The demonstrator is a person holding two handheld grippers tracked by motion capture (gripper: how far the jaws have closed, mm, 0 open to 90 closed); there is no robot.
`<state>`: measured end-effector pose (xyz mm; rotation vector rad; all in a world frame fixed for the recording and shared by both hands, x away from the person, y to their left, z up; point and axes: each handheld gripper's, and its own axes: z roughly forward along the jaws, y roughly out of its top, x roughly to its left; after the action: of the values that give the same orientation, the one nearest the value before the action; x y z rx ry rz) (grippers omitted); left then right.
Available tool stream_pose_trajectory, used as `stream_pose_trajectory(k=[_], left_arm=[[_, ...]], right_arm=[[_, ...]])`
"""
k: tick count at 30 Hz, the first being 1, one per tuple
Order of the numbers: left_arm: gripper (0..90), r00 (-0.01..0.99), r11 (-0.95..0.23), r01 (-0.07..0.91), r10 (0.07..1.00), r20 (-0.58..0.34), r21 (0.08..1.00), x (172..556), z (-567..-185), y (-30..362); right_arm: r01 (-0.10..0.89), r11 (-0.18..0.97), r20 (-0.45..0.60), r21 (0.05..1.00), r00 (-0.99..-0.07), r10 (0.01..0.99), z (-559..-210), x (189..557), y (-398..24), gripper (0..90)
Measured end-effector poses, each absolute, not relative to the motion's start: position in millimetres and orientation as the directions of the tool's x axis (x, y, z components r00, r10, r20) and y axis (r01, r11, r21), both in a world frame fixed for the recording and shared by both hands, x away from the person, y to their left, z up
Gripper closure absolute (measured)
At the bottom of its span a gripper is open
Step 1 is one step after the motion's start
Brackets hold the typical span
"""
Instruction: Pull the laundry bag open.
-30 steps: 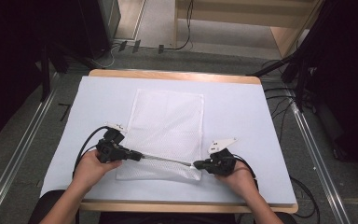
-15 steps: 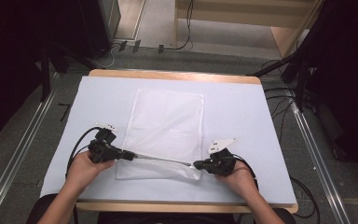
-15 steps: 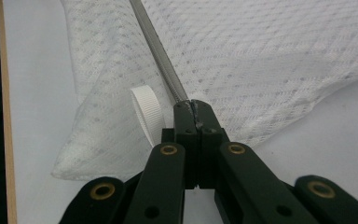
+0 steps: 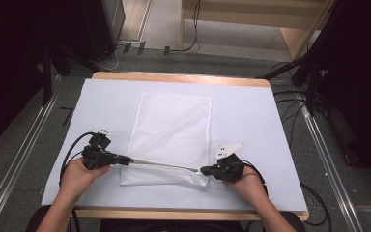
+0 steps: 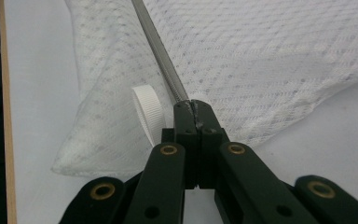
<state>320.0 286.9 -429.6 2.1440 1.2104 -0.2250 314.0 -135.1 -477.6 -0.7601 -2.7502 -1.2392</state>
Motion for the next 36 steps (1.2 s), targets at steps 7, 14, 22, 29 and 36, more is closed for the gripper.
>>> stream_pose_trajectory(k=[7, 14, 22, 29, 36], left_arm=[[88.1, 0.525, -0.336, 0.833, 0.729, -0.438, 0.439, 319, -432, 308], [88.1, 0.501, -0.312, 0.846, 0.741, -0.446, 0.432, 320, -433, 317], [88.0, 0.498, -0.293, 0.843, 0.742, -0.449, 0.45, 318, -432, 316], [87.5, 0.506, -0.293, 0.835, 0.74, -0.444, 0.465, 314, -433, 315], [87.1, 0.517, -0.298, 0.828, 0.735, -0.439, 0.474, 305, -433, 313]], right_arm=[[0.44, 0.574, 0.214, 0.69, -0.882, 0.419, -476, 314, -133, 90.0], [0.436, 0.575, 0.21, 0.692, -0.884, 0.417, -476, 314, -133, 90.0], [0.444, 0.578, 0.218, 0.685, -0.881, 0.419, -476, 316, -133, 90.0], [0.446, 0.589, 0.217, 0.673, -0.881, 0.419, -474, 317, -131, 90.0], [0.447, 0.589, 0.22, 0.674, -0.882, 0.417, -474, 317, -131, 90.0]])
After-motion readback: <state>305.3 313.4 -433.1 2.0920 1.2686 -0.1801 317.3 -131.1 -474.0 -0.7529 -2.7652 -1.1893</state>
